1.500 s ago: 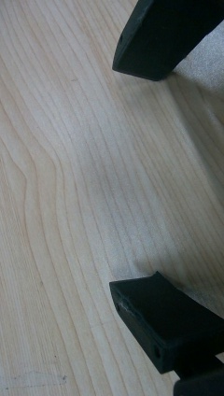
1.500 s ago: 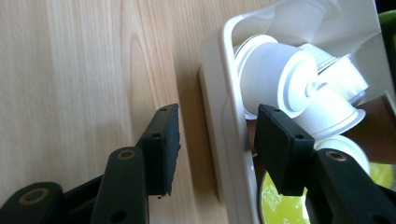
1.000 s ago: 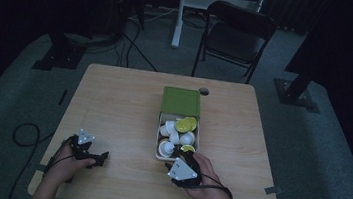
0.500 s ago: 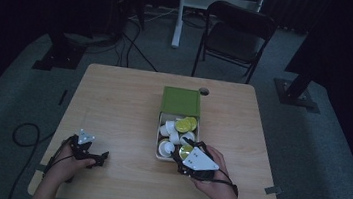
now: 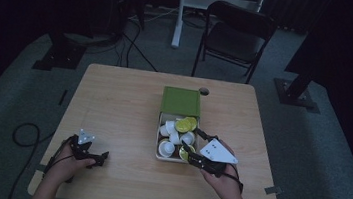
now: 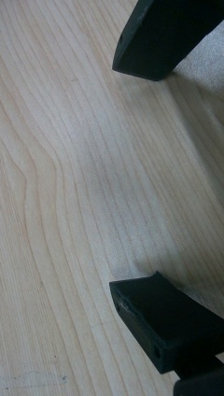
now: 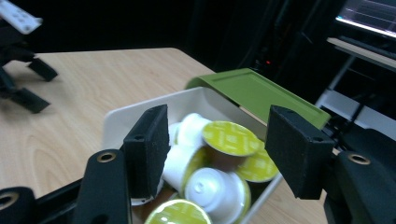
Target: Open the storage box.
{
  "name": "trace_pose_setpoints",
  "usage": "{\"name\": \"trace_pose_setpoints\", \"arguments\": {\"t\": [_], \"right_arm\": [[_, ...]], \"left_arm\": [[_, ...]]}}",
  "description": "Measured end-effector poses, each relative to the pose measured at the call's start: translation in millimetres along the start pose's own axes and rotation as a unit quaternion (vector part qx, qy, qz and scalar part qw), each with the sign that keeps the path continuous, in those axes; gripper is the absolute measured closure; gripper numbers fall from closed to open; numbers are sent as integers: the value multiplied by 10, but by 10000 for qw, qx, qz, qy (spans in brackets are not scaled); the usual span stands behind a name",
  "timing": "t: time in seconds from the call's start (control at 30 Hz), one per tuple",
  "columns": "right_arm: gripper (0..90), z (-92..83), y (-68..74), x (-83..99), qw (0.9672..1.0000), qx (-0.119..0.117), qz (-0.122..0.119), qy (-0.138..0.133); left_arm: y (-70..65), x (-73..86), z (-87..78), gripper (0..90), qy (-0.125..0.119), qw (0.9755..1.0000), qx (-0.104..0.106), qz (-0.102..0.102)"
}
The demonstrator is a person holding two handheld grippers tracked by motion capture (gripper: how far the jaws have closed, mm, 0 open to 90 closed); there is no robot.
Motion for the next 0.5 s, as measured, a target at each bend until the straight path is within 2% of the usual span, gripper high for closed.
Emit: {"name": "trace_pose_setpoints", "arguments": {"t": [0.1,0.17,0.43,0.5], "right_arm": [[420,-3,-111,49,9996,238,174,-6],[416,-8,-169,86,9989,310,339,23],[392,-25,-317,229,9969,485,582,192],[405,-33,-363,273,9960,589,629,229]], "left_arm": [[0,0,0,0,0,10000,1,0],[0,1,-1,0,6,10000,0,1],[0,1,-1,0,9,10000,-1,3],[0,1,-1,0,8,10000,-2,1]]}}
Point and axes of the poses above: each handheld gripper's, and its own axes: z roughly forward along the jaws, x roughly out of its underside, y roughly to its left, the point moved 9 cm from there along z, roughly forward along the jaws, and after that the axes turned 6 degrees about -z, right-handed, at the moved point
